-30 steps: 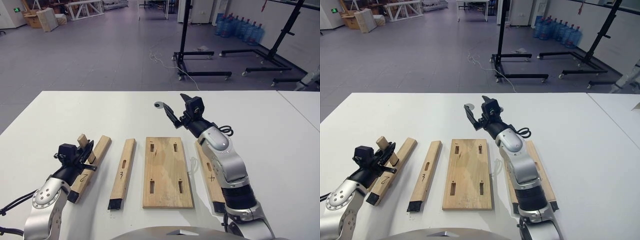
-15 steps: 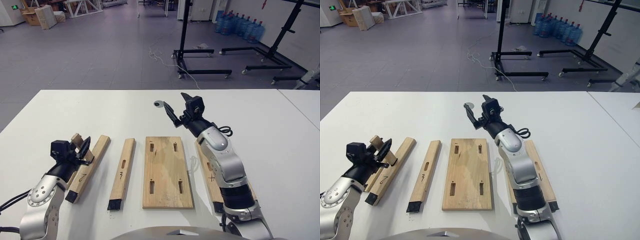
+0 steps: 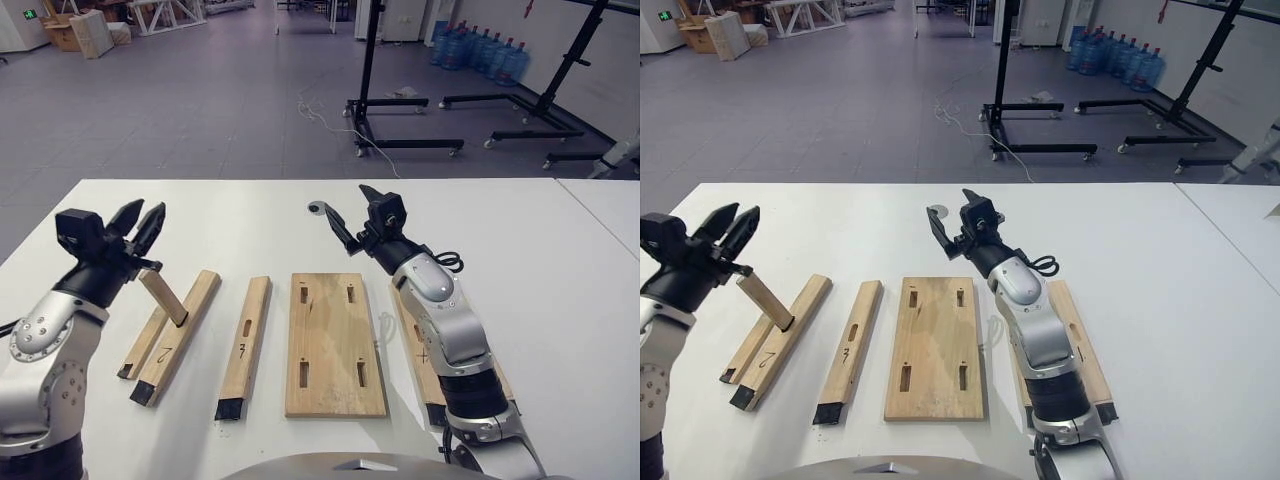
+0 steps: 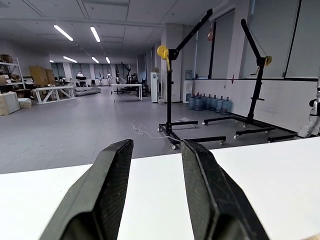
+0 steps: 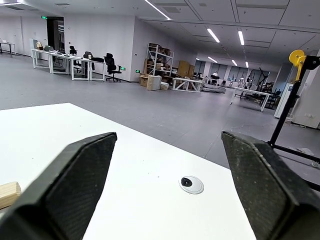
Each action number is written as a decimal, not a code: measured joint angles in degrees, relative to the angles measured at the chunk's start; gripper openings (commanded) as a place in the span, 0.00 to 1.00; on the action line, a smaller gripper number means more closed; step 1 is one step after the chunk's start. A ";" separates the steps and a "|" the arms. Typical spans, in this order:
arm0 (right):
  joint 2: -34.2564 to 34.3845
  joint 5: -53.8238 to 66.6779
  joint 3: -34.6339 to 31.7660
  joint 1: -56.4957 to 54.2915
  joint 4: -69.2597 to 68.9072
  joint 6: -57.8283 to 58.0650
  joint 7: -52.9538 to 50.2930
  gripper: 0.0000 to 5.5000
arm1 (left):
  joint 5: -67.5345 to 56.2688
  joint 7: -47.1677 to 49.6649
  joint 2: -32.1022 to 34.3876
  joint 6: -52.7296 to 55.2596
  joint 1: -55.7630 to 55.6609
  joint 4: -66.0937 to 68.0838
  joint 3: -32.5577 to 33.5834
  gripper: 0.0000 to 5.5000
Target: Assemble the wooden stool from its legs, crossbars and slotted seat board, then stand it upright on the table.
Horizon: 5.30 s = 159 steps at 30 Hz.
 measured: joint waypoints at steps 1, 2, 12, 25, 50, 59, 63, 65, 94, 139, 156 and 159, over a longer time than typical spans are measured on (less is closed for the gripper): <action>0.01 0.01 -0.01 0.00 0.05 -0.01 0.00 0.70 | -0.80 0.05 0.50 0.15 -1.71 1.31 0.94 0.31; 0.04 0.01 -0.01 -0.01 0.14 -0.04 0.00 0.70 | -1.50 0.20 0.86 0.25 -3.12 2.61 1.64 0.31; 1.52 0.03 0.71 -1.18 0.52 -1.20 0.07 0.70 | -4.74 2.99 0.46 3.25 -9.46 5.81 0.85 0.31; 3.35 8.00 -2.08 -3.34 -4.99 8.93 1.12 0.70 | 4.51 -3.28 -0.14 -4.35 -2.97 18.70 -9.12 0.31; 2.42 7.13 -3.32 -0.56 -3.64 7.51 -1.62 0.70 | 1.81 -3.11 10.37 5.81 -2.49 18.83 7.05 0.31; 2.49 6.74 -2.45 2.19 -6.22 7.67 -2.77 0.70 | 5.96 -17.86 6.89 -1.64 20.10 21.26 5.20 0.42; 2.51 6.74 -1.84 3.08 -6.86 7.84 -3.02 0.70 | 3.61 -24.83 6.71 -0.81 26.03 13.97 1.96 0.49; 2.51 6.73 -1.74 3.17 -6.92 8.29 -3.21 0.70 | 0.51 -28.40 7.00 1.55 28.83 9.36 0.66 0.49; 3.18 6.93 -0.70 3.09 -8.78 8.95 -3.91 0.70 | 17.68 -19.47 9.16 1.63 26.27 12.44 -11.70 0.49; 1.29 58.44 -10.43 -6.98 4.20 31.18 27.25 0.86 | -35.57 -29.37 2.37 21.27 1.51 4.18 -11.76 0.37; 0.59 68.35 -13.85 -11.23 6.81 36.71 30.00 0.51 | -34.44 -31.75 -1.53 18.63 4.39 0.25 -15.61 0.37; 0.40 68.20 -13.85 -11.24 6.84 36.82 29.91 0.43 | -33.61 -32.04 -1.81 17.83 4.90 -0.32 -15.97 0.37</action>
